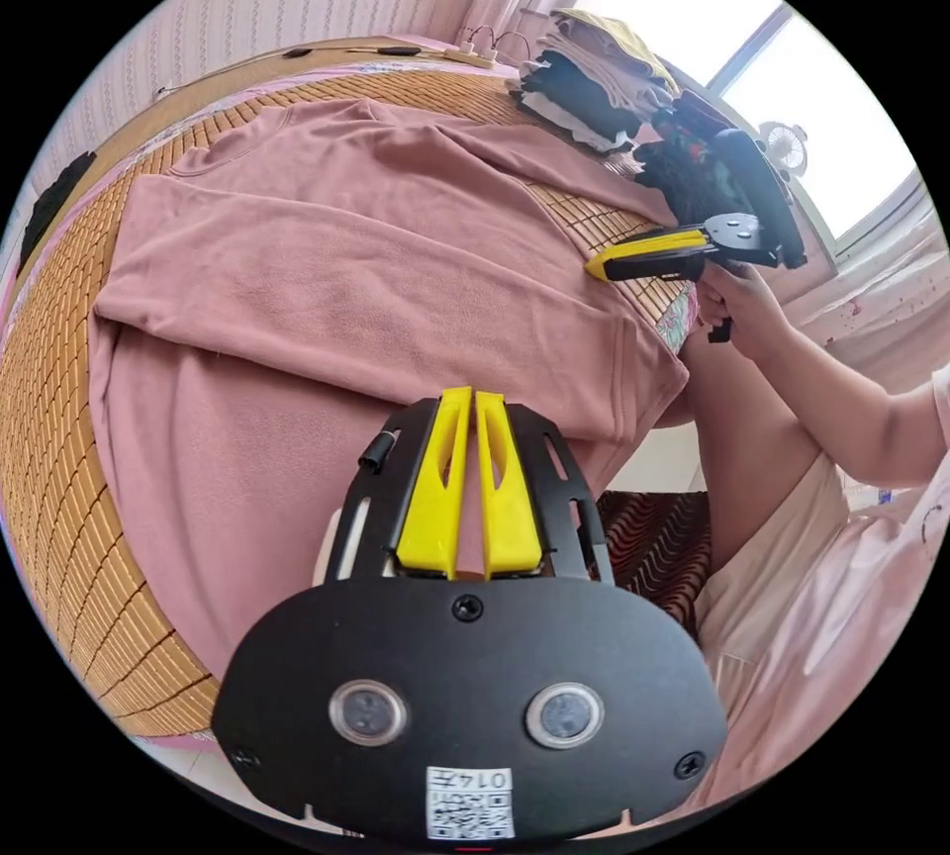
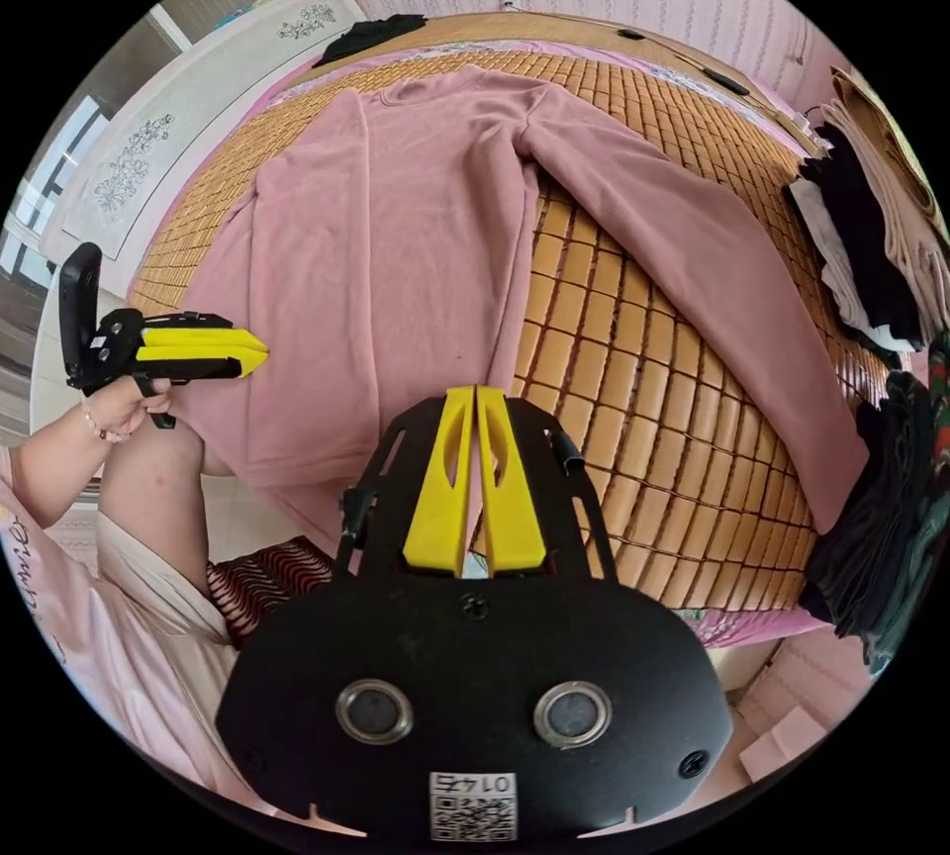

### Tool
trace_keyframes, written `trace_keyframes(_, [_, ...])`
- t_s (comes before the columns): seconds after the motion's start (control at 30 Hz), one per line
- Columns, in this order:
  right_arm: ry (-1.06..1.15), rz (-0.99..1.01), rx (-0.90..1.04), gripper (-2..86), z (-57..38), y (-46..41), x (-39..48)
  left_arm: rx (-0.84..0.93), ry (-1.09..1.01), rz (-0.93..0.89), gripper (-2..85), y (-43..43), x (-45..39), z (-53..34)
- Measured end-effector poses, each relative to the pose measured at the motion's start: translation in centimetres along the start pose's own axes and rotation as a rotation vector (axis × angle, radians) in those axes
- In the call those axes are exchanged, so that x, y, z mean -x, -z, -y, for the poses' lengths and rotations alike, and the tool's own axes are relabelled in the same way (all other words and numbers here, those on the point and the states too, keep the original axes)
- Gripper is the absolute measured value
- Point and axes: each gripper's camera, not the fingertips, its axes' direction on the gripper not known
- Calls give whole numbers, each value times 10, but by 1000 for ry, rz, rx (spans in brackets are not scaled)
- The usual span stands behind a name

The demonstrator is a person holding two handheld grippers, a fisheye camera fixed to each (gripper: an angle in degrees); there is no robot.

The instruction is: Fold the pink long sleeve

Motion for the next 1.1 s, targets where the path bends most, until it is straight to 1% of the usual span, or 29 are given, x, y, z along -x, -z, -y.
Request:
trace_keyframes(0.03, [11,29,1,-2,-1,6,-7,1,2,-5,-9,-1,0,3])
trace_keyframes(0.1, [23,60,-7,-4,-4,16,-19,-57,-31,25,-7,1,-7,21])
trace_keyframes(0.13, [8,31,-41,-2,-7,27,-32,-70,-44,38,-6,2,-9,28])
trace_keyframes(0.17, [-34,-56,-86,1,-12,40,-49,-88,-66,62,-3,0,-12,44])
trace_keyframes(0.2, [-62,-101,-107,6,-14,47,-59,-100,-90,78,2,-4,-16,62])
trace_keyframes(0.27, [-183,-247,-166,43,-27,74,-107,-100,-128,89,14,-17,-23,92])
trace_keyframes(0.3, [-225,-280,-180,56,-32,79,-120,-102,-158,91,22,-26,-31,112])
trace_keyframes(0.37, [-427,-403,-199,105,-61,94,-169,-112,-221,94,32,-43,-49,140])
trace_keyframes(0.43, [-566,-430,-195,129,-86,98,-196,-120,-285,97,38,-62,-74,165])
trace_keyframes(0.47, [-619,-405,-203,133,-100,101,-208,-117,-326,95,43,-78,-91,180])
trace_keyframes(0.63, [-708,-388,-236,139,-124,112,-234,-75,-424,52,59,-145,-158,236])
trace_keyframes(0.73, [-764,-335,-239,144,-135,115,-249,-38,-493,84,72,-183,-194,265])
trace_keyframes(0.8, [-783,-324,-238,141,-141,117,-256,-41,-505,106,98,-208,-218,281])
trace_keyframes(0.93, [-798,-328,-233,120,-153,128,-268,-7,-564,70,114,-245,-255,284])
trace_keyframes(1.03, [-840,-263,-284,88,-171,139,-279,64,-643,79,120,-280,-285,277])
trace_keyframes(1.1, [-859,-209,-336,74,-182,145,-283,104,-684,116,123,-300,-303,273])
